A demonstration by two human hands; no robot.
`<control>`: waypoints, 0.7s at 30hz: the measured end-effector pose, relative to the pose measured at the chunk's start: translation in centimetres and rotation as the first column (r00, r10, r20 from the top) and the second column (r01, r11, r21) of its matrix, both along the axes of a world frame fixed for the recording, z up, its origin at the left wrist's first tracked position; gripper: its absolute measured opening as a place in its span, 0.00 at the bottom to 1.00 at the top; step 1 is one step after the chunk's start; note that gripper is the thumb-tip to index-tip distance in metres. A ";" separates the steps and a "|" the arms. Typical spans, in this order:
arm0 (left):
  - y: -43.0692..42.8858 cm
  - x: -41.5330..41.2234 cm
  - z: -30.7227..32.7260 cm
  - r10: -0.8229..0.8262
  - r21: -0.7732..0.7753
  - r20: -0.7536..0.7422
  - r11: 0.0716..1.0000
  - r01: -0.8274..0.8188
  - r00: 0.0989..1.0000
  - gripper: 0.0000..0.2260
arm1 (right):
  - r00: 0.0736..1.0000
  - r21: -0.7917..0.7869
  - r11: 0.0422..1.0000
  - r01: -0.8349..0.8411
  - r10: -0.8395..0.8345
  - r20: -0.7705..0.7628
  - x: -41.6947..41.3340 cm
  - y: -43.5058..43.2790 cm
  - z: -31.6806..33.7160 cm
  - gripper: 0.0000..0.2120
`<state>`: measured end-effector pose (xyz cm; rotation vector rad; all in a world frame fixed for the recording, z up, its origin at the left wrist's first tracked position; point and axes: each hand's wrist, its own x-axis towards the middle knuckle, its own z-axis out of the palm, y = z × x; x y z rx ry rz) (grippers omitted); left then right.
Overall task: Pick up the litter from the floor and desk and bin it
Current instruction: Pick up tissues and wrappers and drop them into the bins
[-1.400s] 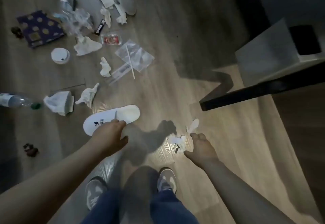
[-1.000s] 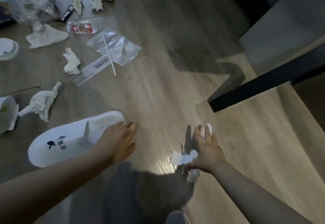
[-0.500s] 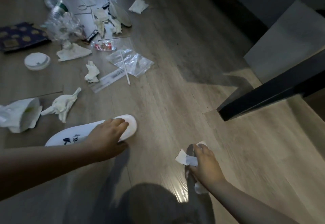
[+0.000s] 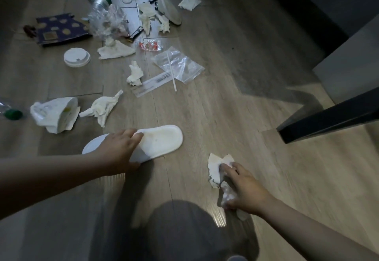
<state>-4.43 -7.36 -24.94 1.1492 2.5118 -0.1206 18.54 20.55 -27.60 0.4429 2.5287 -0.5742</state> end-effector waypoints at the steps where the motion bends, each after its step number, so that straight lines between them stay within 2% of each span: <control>1: 0.2 0.0 -0.2 -0.005 -0.002 0.004 1.000 0.005 1.000 0.39 | 0.998 0.033 0.999 -0.040 0.039 0.043 0.8 0.5 0.1 0.52; 4: 1.1 0.2 -1.0 -0.024 -0.026 0.013 0.999 0.024 1.000 0.43 | 0.993 0.070 0.996 -0.063 0.056 0.102 2.5 1.2 0.0 0.57; 10: 1.5 0.2 -1.4 -0.001 -0.046 0.021 0.999 0.002 1.000 0.47 | 0.995 -0.013 0.995 0.096 -0.096 -0.005 1.5 0.9 -1.0 0.51; 16: -0.9 -0.6 -0.5 0.099 -0.084 0.001 0.992 -0.098 0.995 0.45 | 0.990 -0.057 0.990 0.132 -0.134 -0.045 -3.6 -1.0 -1.6 0.47; 21: -3.6 -0.9 -0.1 0.161 -0.106 0.026 0.982 -0.157 0.987 0.45 | 0.983 -0.067 0.986 0.153 -0.159 -0.096 -6.7 -2.9 -2.0 0.27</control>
